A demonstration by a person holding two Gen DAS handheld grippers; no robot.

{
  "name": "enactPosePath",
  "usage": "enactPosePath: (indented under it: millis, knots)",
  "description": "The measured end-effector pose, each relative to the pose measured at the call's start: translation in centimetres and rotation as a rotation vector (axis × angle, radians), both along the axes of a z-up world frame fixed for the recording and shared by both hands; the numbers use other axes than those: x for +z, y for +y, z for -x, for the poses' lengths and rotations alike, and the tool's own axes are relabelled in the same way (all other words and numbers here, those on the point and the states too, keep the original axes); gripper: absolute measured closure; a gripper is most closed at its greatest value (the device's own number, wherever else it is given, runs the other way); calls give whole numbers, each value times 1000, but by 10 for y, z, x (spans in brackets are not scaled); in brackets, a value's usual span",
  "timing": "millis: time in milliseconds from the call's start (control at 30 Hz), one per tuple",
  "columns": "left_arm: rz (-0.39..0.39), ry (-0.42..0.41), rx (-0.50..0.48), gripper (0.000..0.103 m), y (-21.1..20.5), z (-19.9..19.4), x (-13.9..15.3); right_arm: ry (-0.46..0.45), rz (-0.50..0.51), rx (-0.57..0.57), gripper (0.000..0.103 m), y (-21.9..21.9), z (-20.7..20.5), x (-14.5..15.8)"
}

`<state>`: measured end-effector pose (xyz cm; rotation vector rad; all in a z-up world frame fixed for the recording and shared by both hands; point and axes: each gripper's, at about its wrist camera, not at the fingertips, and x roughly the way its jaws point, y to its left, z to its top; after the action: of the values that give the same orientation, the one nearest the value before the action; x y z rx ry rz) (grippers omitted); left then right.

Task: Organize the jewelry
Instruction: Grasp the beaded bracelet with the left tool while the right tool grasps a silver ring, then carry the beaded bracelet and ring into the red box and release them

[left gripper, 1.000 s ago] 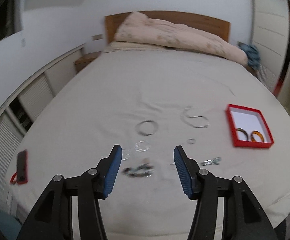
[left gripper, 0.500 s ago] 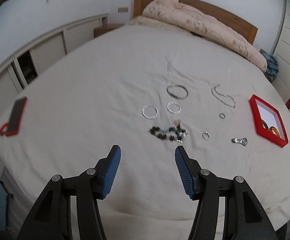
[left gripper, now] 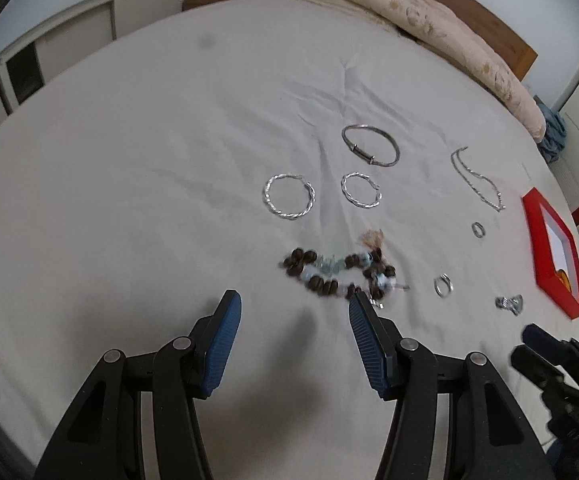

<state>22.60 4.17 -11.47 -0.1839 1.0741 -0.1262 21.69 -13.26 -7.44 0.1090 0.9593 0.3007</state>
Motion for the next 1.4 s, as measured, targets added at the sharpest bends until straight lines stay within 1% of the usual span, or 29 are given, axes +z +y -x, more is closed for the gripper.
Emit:
enactPosePath:
  millis: [133,200,267,333,367,400,433,467,500,533,600,633,667,800,967,1200,1400]
  knots:
    - [8,35,-5,48,-6,-17,-17,11,6,31,64,16,-27,-16]
    - [-1,34,-15,49,-10,-22,-22,16,13,39,64,22,-38,-24]
    - [-14,25,-32,53,-14,-25,-23,23,19,45,65,27,-49,-31]
    - [-29,21,-42,63,-15,-28,-25,29,32,50,65,30,-56,-37]
    - [-38,15,-46,66,-14,-29,-25,30,40,54,65,32,-59,-41]
    - [-52,7,-50,73,-13,-31,-26,30,48,55,65,34,-61,-42]
    - [-62,1,-52,81,-12,-30,-26,29,59,57,65,36,-63,-45]
    - [-71,-5,-53,84,-10,-30,-26,28,68,58,66,37,-64,-47]
    - [-72,-8,-54,90,-9,-30,-27,25,79,60,67,39,-65,-48]
    - [-71,-9,-55,93,-7,-29,-27,20,98,63,69,42,-67,-49]
    - [-65,-7,-58,94,-5,-29,-25,12,128,72,76,46,-68,-52]
    - [-66,-4,-57,94,-5,-28,-24,14,130,70,83,46,-69,-52]
    - [-70,-4,-58,94,-5,-26,-22,19,127,67,85,46,-69,-52]
    - [-64,1,-62,95,-5,-21,-14,45,104,56,86,43,-71,-50]
    - [-69,-33,-62,95,-3,-5,8,52,75,38,86,41,-59,-37]
    - [-71,-99,-71,95,-11,22,47,3,33,15,86,29,-18,-1]
    - [-75,-141,-108,95,-44,38,75,-54,12,-23,86,1,21,27]
